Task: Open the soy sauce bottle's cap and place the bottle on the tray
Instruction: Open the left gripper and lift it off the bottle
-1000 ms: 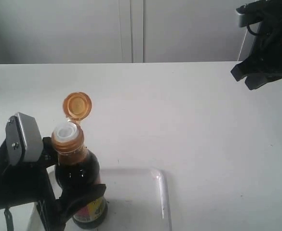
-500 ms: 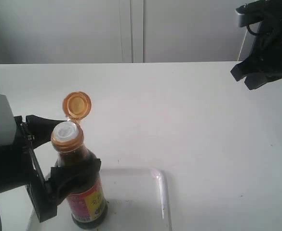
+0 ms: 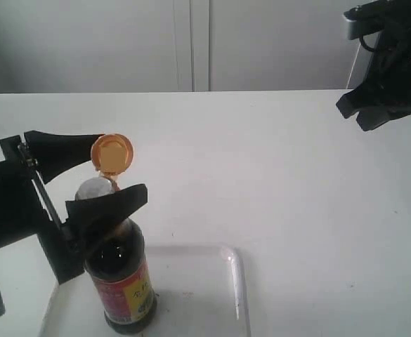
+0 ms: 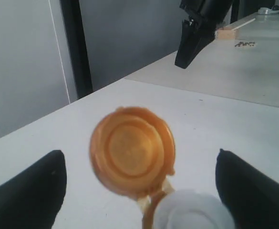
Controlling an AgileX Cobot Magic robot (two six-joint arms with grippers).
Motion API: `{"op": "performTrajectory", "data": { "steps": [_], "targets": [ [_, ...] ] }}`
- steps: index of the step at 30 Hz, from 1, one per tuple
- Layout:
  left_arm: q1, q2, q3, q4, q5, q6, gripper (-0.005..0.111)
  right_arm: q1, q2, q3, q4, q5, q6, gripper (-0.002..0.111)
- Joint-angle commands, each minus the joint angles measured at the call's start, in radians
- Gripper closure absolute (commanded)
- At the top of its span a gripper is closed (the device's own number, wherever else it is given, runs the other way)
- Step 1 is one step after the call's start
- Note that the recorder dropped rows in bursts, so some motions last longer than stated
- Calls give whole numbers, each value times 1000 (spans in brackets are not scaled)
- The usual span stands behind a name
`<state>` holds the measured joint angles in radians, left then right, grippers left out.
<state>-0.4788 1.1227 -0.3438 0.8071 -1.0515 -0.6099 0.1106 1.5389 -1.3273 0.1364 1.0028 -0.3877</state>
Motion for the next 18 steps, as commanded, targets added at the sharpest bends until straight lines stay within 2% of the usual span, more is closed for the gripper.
{"op": "performTrajectory", "data": {
  "steps": [1,14,18],
  "targets": [
    [0,-10,-37,-7,-19,-25,21,-1,-8,5,5,-7,-11,108],
    [0,-10,-156,-7,-16,-49,21,-1,-8,5,5,-7,-11,108],
    [0,-10,-203,-25,64,-45,23,-1,-8,5,5,-6,-11,108]
  ]
}}
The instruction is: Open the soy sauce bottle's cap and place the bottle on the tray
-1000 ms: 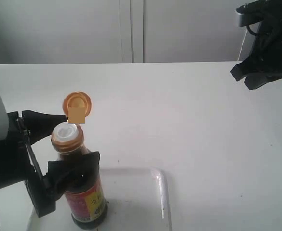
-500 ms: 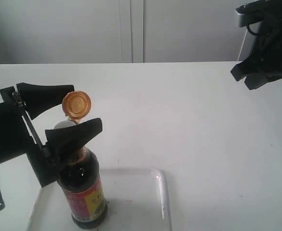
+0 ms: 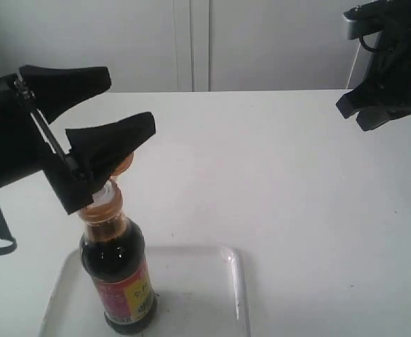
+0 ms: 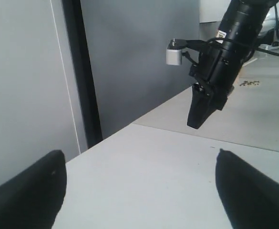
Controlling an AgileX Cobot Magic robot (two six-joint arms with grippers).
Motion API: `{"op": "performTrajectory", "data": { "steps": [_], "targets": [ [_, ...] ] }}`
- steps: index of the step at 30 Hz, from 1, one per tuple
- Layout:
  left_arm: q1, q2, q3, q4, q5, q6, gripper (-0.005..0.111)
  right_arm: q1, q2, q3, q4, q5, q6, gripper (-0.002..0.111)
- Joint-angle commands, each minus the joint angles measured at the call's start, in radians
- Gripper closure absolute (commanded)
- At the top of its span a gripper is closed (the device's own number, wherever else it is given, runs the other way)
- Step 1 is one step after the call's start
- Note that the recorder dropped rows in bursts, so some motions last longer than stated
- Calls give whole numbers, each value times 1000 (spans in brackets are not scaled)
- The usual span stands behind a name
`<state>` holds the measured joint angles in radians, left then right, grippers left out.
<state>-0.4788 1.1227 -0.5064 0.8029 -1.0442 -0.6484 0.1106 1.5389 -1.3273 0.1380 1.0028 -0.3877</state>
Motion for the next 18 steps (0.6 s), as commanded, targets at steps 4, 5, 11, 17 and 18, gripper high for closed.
{"op": "performTrajectory", "data": {
  "steps": [4,5,11,17,18],
  "targets": [
    [0,-10,-89,-28,123,-4,43,-1,-8,5,3,-6,-11,108],
    [0,-12,-103,-30,136,-4,51,-1,-8,5,0,-6,-11,108],
    [0,-37,-194,-33,371,27,99,-1,-8,5,0,-4,-11,108],
    [0,-53,-292,-33,839,85,107,-1,-13,3,-7,17,-11,108],
    [0,-53,-307,-33,914,85,107,-1,-13,3,-9,31,-11,108]
  ]
}}
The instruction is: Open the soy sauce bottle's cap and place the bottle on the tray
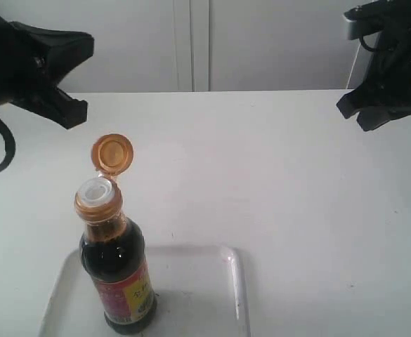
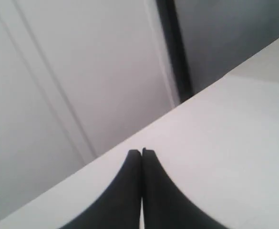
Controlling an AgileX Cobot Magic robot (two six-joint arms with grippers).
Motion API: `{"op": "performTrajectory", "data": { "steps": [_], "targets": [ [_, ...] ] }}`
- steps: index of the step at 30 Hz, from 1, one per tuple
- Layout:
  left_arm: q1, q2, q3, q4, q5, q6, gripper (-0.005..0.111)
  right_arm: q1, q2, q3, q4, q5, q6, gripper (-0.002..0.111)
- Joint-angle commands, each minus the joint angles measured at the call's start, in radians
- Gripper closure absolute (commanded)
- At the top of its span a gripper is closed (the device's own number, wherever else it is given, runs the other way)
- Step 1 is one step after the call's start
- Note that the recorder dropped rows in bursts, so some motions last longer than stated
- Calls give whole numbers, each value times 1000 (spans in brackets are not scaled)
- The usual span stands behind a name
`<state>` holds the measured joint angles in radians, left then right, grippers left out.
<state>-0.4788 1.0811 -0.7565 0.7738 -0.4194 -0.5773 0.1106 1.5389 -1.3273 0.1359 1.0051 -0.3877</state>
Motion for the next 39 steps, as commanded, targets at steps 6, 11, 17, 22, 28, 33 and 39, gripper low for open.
{"op": "performTrajectory", "data": {
  "steps": [6,11,17,22,28,33,39],
  "targets": [
    [0,-12,-122,-4,734,14,107,-1,-13,3,-98,70,9,108],
    [0,-19,-147,-4,979,14,107,-1,-13,3,-158,107,52,108],
    [0,-71,-152,-72,1129,14,107,-3,-40,3,-165,90,72,108],
    [0,-147,-150,-245,1130,29,107,-3,-121,7,-165,17,109,108],
    [0,-265,-93,-253,1050,-67,107,-3,-222,73,-167,-71,134,108],
    [0,-354,-23,-251,1041,-67,107,-3,-314,138,-170,-122,134,108],
    [0,-441,67,-251,996,-67,107,-3,-453,231,-167,-187,134,108]
  ]
}}
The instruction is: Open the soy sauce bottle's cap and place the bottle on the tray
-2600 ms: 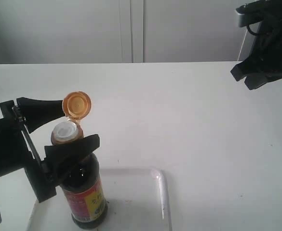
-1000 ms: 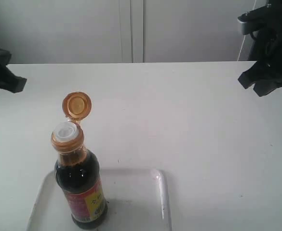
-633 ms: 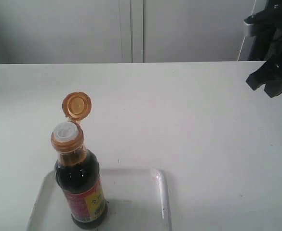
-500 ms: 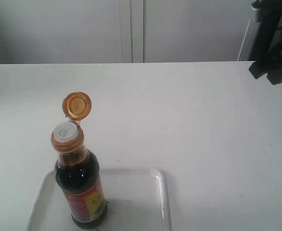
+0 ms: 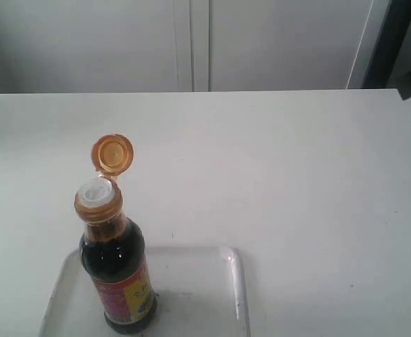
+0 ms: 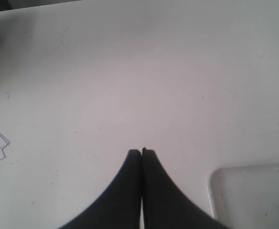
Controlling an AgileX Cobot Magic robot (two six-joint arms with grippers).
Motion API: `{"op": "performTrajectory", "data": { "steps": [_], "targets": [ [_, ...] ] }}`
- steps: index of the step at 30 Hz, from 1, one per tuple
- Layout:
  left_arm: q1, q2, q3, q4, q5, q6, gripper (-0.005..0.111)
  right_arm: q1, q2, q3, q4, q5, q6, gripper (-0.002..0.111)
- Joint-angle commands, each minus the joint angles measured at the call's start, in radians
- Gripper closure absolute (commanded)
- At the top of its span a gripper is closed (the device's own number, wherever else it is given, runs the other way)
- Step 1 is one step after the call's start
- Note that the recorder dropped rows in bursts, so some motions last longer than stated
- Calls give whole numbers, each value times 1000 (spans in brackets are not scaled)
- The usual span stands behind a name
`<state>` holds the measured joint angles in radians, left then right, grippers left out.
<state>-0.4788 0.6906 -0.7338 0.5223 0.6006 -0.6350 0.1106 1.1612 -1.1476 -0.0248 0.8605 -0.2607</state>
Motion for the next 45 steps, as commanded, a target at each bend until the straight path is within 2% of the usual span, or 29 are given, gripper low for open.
{"op": "performTrajectory", "data": {
  "steps": [1,14,19,25,30,43,45],
  "targets": [
    [0,-62,52,3,-29,-9,107,-3,-96,66,0,-54,10,108],
    [0,-207,97,0,-88,5,107,-3,-381,326,57,-303,66,108],
    [0,-267,107,-17,-86,5,107,-3,-503,394,57,-342,82,108],
    [0,-333,188,-20,-114,5,107,-3,-627,490,57,-373,88,108],
    [0,-342,203,-39,-105,5,107,-3,-641,560,57,-385,115,108],
    [0,-342,203,-62,-105,5,107,-3,-641,560,57,-375,115,108],
    [0,-342,207,-98,-101,69,107,-3,-641,560,57,-375,115,108]
  ]
}}
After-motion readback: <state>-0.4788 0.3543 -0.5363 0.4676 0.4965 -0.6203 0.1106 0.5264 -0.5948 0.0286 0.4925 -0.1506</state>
